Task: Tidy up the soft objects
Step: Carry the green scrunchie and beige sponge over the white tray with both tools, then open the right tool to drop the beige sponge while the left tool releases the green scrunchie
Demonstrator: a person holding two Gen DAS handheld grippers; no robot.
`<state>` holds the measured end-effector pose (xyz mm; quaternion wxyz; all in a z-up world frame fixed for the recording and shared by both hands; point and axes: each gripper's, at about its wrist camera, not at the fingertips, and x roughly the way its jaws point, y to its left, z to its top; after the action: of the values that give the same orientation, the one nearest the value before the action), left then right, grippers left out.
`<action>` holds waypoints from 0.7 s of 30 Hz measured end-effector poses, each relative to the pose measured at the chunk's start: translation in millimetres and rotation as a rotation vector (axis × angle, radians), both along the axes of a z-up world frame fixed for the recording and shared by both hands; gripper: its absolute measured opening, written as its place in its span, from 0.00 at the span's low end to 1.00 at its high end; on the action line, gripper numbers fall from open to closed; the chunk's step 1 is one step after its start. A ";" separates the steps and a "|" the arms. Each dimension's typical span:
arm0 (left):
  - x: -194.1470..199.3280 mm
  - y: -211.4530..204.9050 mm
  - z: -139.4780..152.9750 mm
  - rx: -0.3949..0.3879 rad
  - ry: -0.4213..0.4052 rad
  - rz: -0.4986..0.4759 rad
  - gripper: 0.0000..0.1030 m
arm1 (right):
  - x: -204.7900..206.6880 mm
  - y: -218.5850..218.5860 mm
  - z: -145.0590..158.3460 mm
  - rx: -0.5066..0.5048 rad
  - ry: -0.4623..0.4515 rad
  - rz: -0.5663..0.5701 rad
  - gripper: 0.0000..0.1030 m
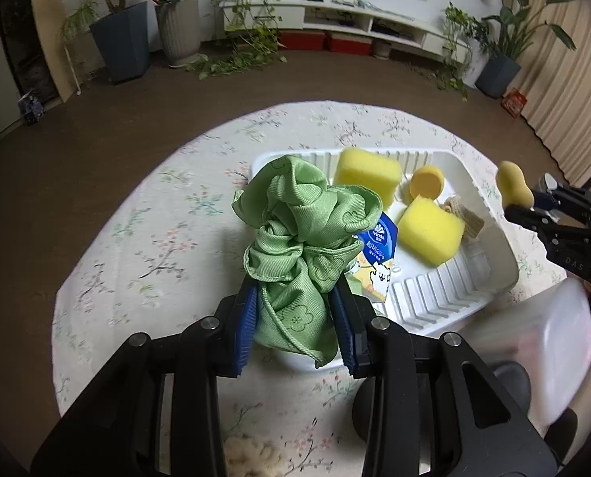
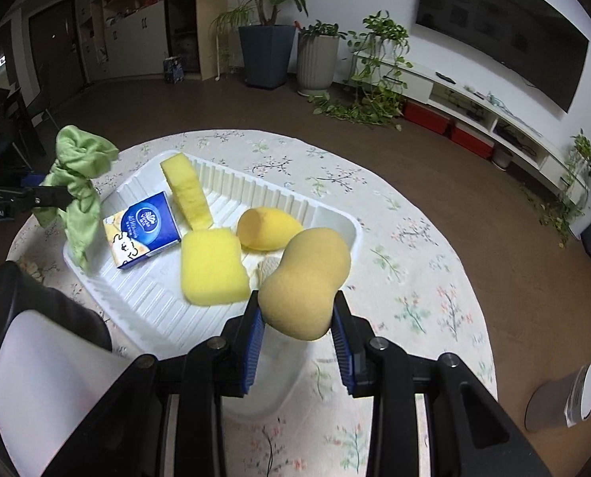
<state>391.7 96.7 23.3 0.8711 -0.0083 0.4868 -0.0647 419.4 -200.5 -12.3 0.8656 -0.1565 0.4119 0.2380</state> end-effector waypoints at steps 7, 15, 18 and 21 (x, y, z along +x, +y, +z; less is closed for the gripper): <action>15.1 -2.0 -16.6 0.000 0.028 0.000 0.33 | 19.7 14.8 -16.2 -0.041 0.021 0.021 0.34; 22.5 -0.5 -26.2 0.004 0.045 0.007 0.33 | 34.6 22.3 -31.1 -0.066 0.054 0.044 0.36; 23.1 -2.3 -27.1 0.005 0.044 0.005 0.42 | 35.6 22.8 -35.7 -0.068 0.060 0.040 0.38; 24.2 -2.9 -26.0 0.003 0.039 0.000 0.56 | 36.9 21.8 -37.6 -0.063 0.059 0.031 0.38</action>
<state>415.8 93.8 -2.8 0.8615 -0.0084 0.5037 -0.0638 456.3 -178.7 -49.9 0.8439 -0.1828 0.4421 0.2429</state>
